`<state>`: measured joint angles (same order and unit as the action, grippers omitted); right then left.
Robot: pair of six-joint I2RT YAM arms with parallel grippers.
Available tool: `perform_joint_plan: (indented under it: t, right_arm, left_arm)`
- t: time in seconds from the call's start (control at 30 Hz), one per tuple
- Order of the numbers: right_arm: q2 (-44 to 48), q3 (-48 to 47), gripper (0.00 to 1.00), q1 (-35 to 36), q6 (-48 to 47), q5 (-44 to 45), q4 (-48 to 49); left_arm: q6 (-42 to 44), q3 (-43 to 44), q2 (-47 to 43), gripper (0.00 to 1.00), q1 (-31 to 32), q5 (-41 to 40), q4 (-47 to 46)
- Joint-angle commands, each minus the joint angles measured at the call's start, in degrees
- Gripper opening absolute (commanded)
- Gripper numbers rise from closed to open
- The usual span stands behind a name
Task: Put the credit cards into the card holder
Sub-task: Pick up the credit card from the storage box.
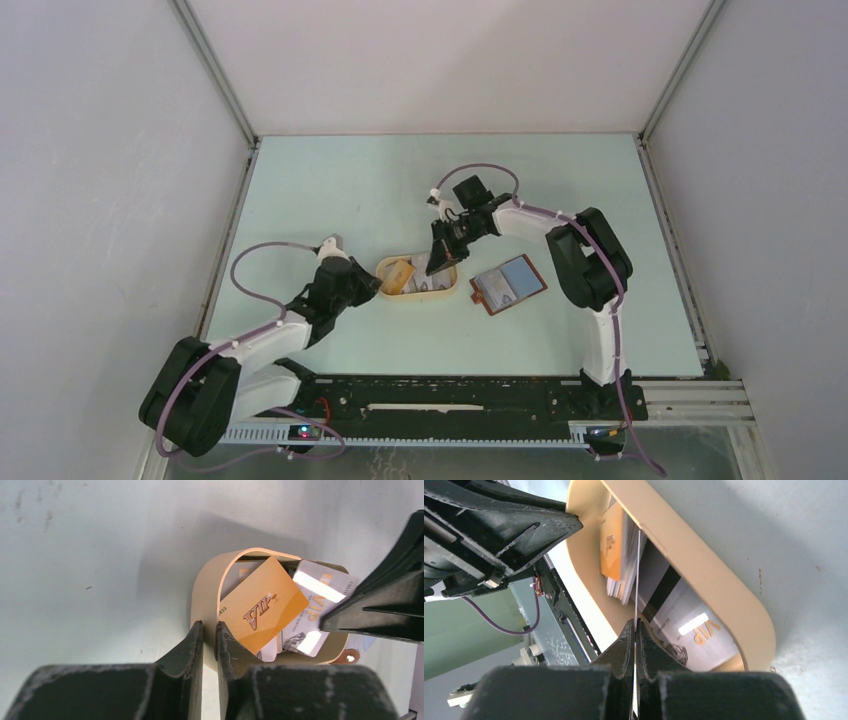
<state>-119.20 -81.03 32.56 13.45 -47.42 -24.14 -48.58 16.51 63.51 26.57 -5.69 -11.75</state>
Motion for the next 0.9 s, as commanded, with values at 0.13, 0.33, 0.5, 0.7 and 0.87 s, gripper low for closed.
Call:
perform_joint_plan:
  t: [0.13,0.33,0.5,0.7,0.87]
  right_arm:
    - [7.54,-0.65,0.0,-1.2,-4.92,1.0,-1.11]
    - [10.14,-0.23,0.0,-2.53,-7.97,-3.47,-2.05]
    - [11.2,0.0,0.0,-3.64,-9.9,-7.94,-2.45]
    - [14.08,1.18,0.0,-5.66,-14.97,-14.04,-4.38]
    - [19.37,4.69,0.0,-9.59,-21.22,-16.64,-7.06]
  left_arm:
    - [-2.51,-2.32,-4.46,0.04,-1.38,-4.53,1.02]
    - [-3.65,-3.52,-7.22,0.04,-2.43,-6.45,3.13]
    - [-4.24,-4.12,-9.31,0.04,-3.05,-7.76,4.85]
    - [-4.71,-4.37,-11.7,0.06,-3.83,-9.15,8.05]
    - [-3.89,-2.27,-14.66,0.33,-4.15,-10.73,14.29]
